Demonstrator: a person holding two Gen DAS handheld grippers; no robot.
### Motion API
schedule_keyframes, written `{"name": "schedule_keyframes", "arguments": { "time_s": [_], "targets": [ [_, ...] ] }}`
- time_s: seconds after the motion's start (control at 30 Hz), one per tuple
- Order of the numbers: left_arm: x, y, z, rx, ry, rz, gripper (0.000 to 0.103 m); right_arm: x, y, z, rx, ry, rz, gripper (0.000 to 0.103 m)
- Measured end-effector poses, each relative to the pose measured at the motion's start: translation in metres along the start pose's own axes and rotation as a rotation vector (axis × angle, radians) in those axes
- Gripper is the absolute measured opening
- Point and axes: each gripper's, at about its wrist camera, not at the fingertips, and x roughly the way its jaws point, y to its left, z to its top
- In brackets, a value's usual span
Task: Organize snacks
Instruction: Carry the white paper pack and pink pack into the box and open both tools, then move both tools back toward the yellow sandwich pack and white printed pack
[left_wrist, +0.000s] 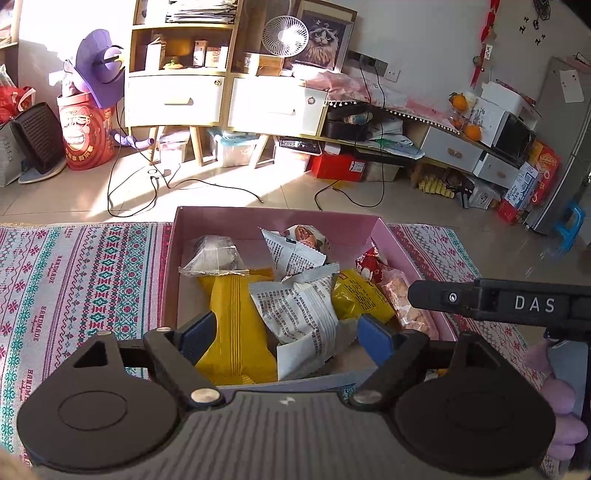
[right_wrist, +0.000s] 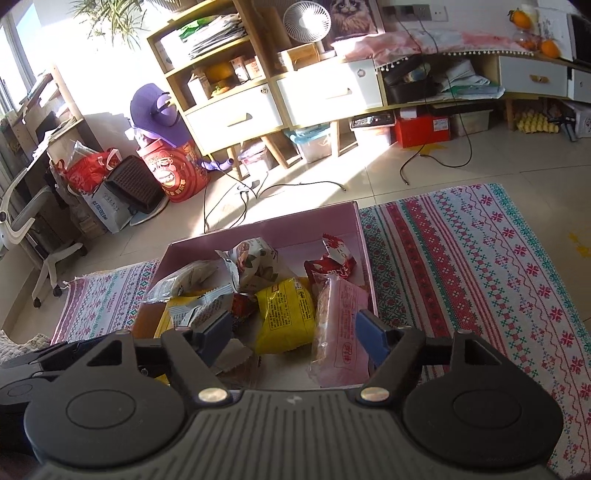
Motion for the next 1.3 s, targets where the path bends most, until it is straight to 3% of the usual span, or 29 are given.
{"name": "schedule_keyframes", "arguments": {
  "time_s": [0.7, 1.3],
  "targets": [
    [-0.052, 0.008, -0.033, 0.087, 0.032, 0.043, 0.103, -0.042, 0.018, -0.030, -0.095, 0.017, -0.027, 0.091],
    [-0.076, 0.025, -0.079, 0.070, 0.066, 0.077, 0.103, -0.057, 0.023, -0.074, -0.207, 0.050, -0.020, 0.098]
  ]
}}
